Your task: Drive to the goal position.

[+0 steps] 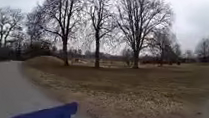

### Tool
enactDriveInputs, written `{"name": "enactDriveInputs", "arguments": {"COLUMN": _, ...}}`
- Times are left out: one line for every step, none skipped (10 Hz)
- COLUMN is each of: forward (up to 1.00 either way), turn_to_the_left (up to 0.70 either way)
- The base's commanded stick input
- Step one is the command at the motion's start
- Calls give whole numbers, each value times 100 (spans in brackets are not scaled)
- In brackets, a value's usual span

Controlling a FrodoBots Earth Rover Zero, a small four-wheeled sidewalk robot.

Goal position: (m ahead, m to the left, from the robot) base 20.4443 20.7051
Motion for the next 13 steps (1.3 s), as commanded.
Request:
{"name": "enactDriveInputs", "arguments": {"forward": -70, "turn_to_the_left": 35}}
{"name": "enactDriveInputs", "arguments": {"forward": -70, "turn_to_the_left": 35}}
{"name": "enactDriveInputs", "arguments": {"forward": -70, "turn_to_the_left": 35}}
{"name": "enactDriveInputs", "arguments": {"forward": -70, "turn_to_the_left": 35}}
{"name": "enactDriveInputs", "arguments": {"forward": -70, "turn_to_the_left": 35}}
{"name": "enactDriveInputs", "arguments": {"forward": -70, "turn_to_the_left": 35}}
{"name": "enactDriveInputs", "arguments": {"forward": -70, "turn_to_the_left": 35}}
{"name": "enactDriveInputs", "arguments": {"forward": -70, "turn_to_the_left": 35}}
{"name": "enactDriveInputs", "arguments": {"forward": -70, "turn_to_the_left": 35}}
{"name": "enactDriveInputs", "arguments": {"forward": -70, "turn_to_the_left": 35}}
{"name": "enactDriveInputs", "arguments": {"forward": -70, "turn_to_the_left": 34}}
{"name": "enactDriveInputs", "arguments": {"forward": -70, "turn_to_the_left": 15}}
{"name": "enactDriveInputs", "arguments": {"forward": -70, "turn_to_the_left": -35}}
